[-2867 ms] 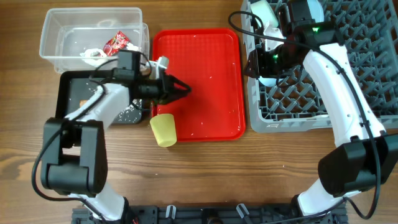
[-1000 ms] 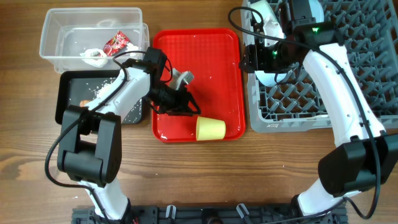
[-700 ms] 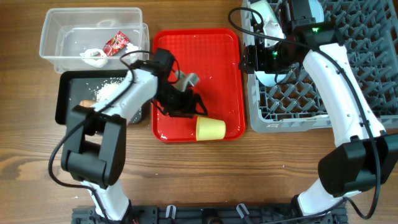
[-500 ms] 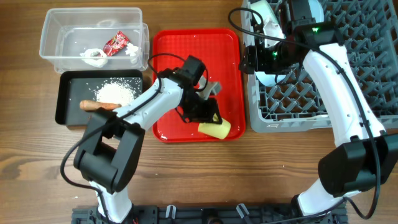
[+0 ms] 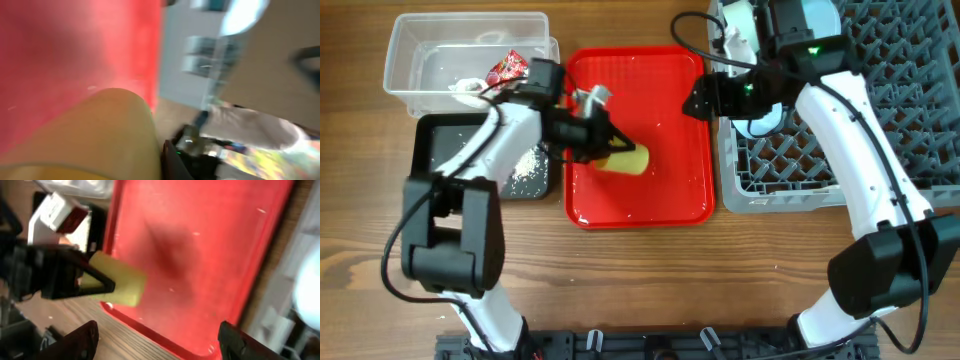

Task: Sort waste into correct bins and load items into the dishwasher rack
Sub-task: 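Lift the yellow cup with the left gripper and hand it to the right gripper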

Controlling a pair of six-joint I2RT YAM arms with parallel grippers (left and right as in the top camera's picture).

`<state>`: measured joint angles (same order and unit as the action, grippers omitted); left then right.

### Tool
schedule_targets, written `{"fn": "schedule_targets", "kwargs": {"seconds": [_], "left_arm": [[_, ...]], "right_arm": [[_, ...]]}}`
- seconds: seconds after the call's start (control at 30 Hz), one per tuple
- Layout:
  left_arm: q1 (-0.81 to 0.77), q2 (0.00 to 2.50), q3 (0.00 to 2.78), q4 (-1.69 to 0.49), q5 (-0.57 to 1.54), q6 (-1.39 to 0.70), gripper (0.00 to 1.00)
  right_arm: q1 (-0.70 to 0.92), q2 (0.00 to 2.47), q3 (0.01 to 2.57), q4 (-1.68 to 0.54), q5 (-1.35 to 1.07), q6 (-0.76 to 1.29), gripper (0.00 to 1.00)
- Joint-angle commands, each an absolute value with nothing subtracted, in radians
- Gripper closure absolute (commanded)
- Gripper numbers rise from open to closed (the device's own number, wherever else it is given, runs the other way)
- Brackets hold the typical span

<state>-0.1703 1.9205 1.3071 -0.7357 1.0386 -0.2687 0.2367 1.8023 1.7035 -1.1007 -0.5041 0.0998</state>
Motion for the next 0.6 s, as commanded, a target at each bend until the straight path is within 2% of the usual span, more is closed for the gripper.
{"fn": "schedule_targets", "kwargs": {"seconds": [0.0,0.07,0.13,0.23,0.4,0.57], "left_arm": [[-0.084,1.888,1.298,-0.683,1.437,-0.266,0.96],[-0.048,1.887,1.298,-0.642,1.576,-0.266,0.96],[-0.027,1.877,1.300,-0.638,1.577,-0.274,0.96],[-0.021,1.847,1.300,-0.638,1.578,-0.278,0.96],[-0.014,1.748,1.308,-0.633,1.578,-0.278,0.96],[0.033,1.673,1.309,-0.627,1.577,-0.279,0.96]], "right_arm": [[0.271,1.783,1.694,-1.041,-0.712,-0.031,0.20],[0.274,1.783,1.694,-0.996,-0.838,-0.078,0.17],[0.276,1.783,1.694,-0.942,-0.944,-0.110,0.15],[0.309,1.788,1.694,-0.885,-0.976,-0.136,0.10],[0.387,1.827,1.694,-0.810,-0.979,-0.139,0.10],[0.387,1.859,1.694,-0.797,-0.989,-0.139,0.15]]}}
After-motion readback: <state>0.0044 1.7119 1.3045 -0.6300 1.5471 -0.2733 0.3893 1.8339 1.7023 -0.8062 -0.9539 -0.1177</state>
